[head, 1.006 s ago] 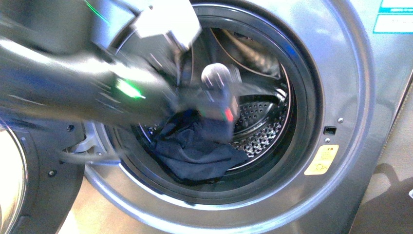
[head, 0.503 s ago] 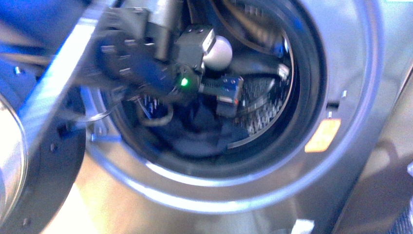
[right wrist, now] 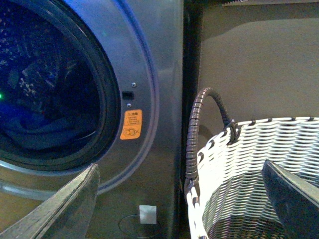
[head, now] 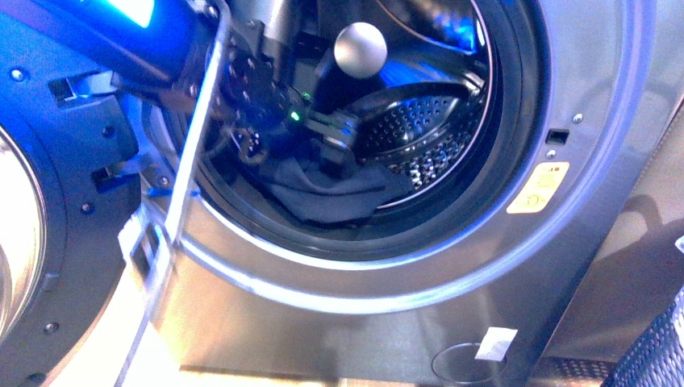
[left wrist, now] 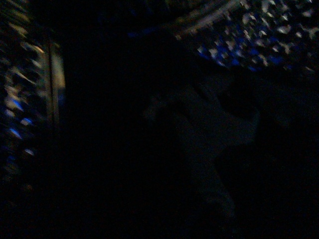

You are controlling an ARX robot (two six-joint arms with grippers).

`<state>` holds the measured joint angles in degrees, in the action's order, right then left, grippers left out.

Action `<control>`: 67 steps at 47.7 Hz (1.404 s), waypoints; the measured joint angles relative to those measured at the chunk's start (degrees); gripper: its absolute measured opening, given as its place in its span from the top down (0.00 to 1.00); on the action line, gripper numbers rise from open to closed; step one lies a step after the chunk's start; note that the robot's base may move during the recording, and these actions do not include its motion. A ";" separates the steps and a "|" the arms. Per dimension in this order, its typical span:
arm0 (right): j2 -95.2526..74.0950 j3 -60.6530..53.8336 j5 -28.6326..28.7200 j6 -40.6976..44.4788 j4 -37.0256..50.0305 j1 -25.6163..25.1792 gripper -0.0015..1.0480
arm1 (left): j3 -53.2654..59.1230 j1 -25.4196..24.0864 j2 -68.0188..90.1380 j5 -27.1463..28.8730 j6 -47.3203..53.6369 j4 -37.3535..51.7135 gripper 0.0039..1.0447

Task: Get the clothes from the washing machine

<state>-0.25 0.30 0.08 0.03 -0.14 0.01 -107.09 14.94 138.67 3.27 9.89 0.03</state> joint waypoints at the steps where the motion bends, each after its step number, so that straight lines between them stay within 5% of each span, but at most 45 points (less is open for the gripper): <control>1: 0.00 0.00 0.00 0.00 0.00 0.00 0.07 | -0.07 -0.02 0.20 -1.49 -1.40 -1.66 0.06; 23: 0.00 0.00 0.00 0.00 0.00 0.00 0.07 | 2.25 0.50 0.70 -10.93 -10.16 -3.37 0.06; 34: 0.00 0.00 0.00 -0.02 0.00 0.00 0.07 | 2.21 1.73 0.63 -11.50 -7.21 -8.11 0.06; 45: 0.00 0.00 0.00 0.00 0.00 0.00 0.07 | 1.51 3.34 0.59 -5.75 2.23 -13.42 0.06; 67: 0.00 0.00 0.00 -0.02 0.00 0.00 0.07 | 8.85 2.38 -2.47 -3.26 5.60 -5.20 0.80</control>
<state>-0.25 0.30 0.08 0.01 -0.14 0.01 -98.24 17.32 136.20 0.01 15.49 -5.17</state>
